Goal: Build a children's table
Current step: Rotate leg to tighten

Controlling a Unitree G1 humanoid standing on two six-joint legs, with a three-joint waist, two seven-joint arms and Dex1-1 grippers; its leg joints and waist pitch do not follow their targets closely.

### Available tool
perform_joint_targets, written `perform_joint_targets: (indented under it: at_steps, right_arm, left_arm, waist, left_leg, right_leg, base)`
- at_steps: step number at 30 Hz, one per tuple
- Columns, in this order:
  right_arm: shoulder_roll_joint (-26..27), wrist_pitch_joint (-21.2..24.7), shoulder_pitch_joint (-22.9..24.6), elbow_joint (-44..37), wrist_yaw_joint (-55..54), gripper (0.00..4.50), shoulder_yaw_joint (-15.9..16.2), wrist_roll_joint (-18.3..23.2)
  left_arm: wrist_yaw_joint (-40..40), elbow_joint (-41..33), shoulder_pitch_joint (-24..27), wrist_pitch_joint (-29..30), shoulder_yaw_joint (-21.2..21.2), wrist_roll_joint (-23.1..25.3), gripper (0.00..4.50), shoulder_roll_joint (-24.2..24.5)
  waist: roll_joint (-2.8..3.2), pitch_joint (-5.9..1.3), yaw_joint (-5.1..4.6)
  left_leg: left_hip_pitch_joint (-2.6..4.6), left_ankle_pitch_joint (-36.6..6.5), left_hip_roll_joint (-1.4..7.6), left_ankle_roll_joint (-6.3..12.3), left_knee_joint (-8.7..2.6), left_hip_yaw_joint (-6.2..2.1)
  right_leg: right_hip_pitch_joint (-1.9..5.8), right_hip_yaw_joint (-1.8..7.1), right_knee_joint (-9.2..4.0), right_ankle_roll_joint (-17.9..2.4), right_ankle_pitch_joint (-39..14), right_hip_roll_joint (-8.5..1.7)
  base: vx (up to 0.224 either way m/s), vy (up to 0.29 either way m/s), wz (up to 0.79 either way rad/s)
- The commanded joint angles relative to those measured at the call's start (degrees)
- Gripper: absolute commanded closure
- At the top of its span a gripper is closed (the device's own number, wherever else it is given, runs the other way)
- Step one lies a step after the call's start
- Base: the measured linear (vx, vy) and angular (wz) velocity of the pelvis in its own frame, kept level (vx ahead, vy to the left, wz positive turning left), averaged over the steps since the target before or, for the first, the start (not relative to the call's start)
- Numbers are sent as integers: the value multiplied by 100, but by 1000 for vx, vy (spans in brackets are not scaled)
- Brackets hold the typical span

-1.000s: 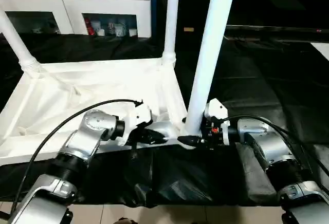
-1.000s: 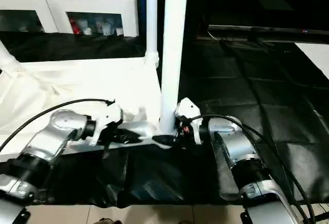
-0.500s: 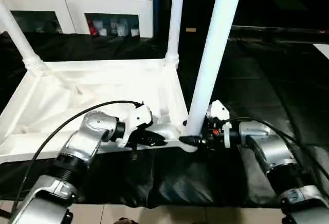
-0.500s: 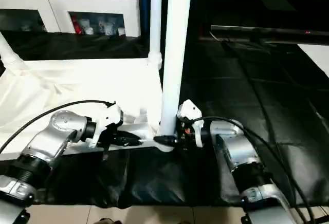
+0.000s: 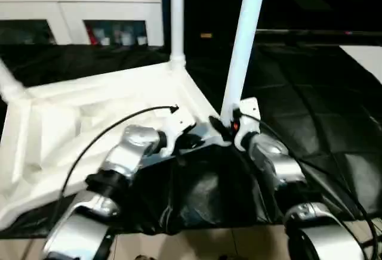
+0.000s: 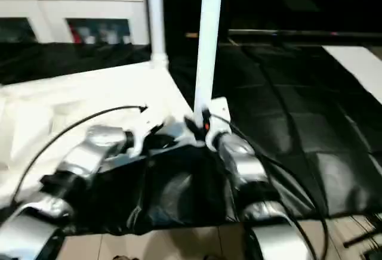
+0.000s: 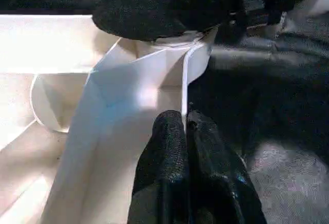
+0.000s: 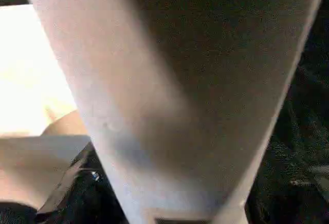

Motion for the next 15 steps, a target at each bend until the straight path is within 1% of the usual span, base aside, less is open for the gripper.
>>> perform_joint_targets:
  at_steps: [1, 2, 3, 4, 5, 6, 7, 9, 11, 12, 13, 14, 15]
  right_arm:
    - [535, 0, -79, 57, 444, 138, 478, -42]
    - [535, 0, -79, 57, 444, 125, 478, -42]
    - [514, 48, -43, -20, 632, 125, 453, 73]
    - [472, 61, -22, -65, 720, 120, 446, 108]
    - [403, 68, 12, -127, 854, 104, 456, 128]
    - [388, 65, 16, -133, 879, 88, 458, 128]
    - [362, 59, 23, -145, 921, 78, 462, 126]
    - [181, 0, 60, -231, 1131, 68, 539, 50]
    - [-77, -8, 135, -408, 1607, 68, 670, 7]
    - [-201, 3, 183, -516, 1888, 68, 733, 26]
    - [-306, 22, 226, -613, 2144, 68, 782, 51]
    - [-319, 24, 231, -625, 2173, 68, 788, 54]
    - [-422, 39, 273, -716, 2402, 68, 836, 73]
  left_arm:
    - [196, -141, -275, -155, -30, -149, 450, -379]
    - [196, -141, -275, -155, -30, -149, 450, -379]
    - [118, -181, -237, -182, -40, -160, 450, -333]
    - [61, -208, -206, -196, -42, -169, 450, -286]
    - [-20, -240, -170, -232, -37, -190, 450, -231]
    - [-37, -245, -164, -240, -35, -195, 450, -220]
    - [-66, -253, -152, -256, -32, -203, 450, -200]
    - [-256, -318, -97, -266, -30, -241, 450, -95]
    - [-562, -409, -25, -277, -58, -284, 450, 57]
    - [-735, -462, 13, -275, -86, -312, 450, 132]
    - [-899, -516, 49, -257, -114, -340, 450, 200]
    - [-921, -524, 54, -254, -119, -343, 450, 210]
    - [-1091, -584, 92, -228, -158, -368, 450, 281]
  waist:
    - [-26, -391, -7]
    - [-21, -392, -4]
    - [-24, -397, 2]
    - [-22, -400, 3]
    - [-32, -403, 6]
    - [-31, -407, 13]
    - [-23, -414, 12]
    - [-24, -421, 19]
    - [-22, -423, 34]
    - [-19, -430, 38]
    - [-20, -437, 36]
    - [-25, -440, 38]
    - [-27, -440, 52]
  left_leg:
    - [239, -2816, 240, -144, -501, -197]
    - [238, -2774, 242, -125, -499, -193]
    - [230, -2699, 245, -89, -497, -184]
    - [218, -2636, 249, -75, -501, -182]
    - [198, -2526, 254, -41, -508, -176]
    - [193, -2467, 253, -23, -508, -172]
    - [186, -2379, 258, 3, -508, -169]
    - [189, -2239, 263, 50, -499, -151]
    - [188, -2168, 269, 86, -496, -150]
    - [163, -2054, 270, 128, -491, -145]
    - [164, -1969, 269, 185, -483, -136]
    - [159, -1920, 270, 214, -478, -137]
    - [169, -1862, 278, 261, -467, -130]
  right_leg:
    - [83, 49, -493, -895, -2695, -226]
    - [85, 55, -487, -921, -2634, -227]
    - [98, 60, -468, -970, -2508, -221]
    - [110, 64, -456, -995, -2422, -224]
    - [130, 66, -435, -1041, -2271, -220]
    - [142, 66, -425, -1057, -2203, -218]
    - [154, 70, -405, -1113, -2061, -221]
    - [166, 78, -381, -1199, -1846, -221]
    - [185, 76, -373, -1226, -1773, -221]
    - [211, 79, -345, -1259, -1592, -217]
    - [220, 80, -331, -1302, -1468, -217]
    - [230, 79, -326, -1322, -1428, -221]
    - [227, 82, -326, -1356, -1394, -222]
  base:
    - [0, 0, 0]
    - [0, 0, 0]
    - [0, 0, 0]
    - [0, 0, 0]
    - [0, 0, 0]
    - [0, 0, 0]
    - [0, 0, 0]
    - [0, 0, 0]
    - [0, 0, 0]
    - [0, 0, 0]
    - [0, 0, 0]
    - [0, 0, 0]
    - [0, 0, 0]
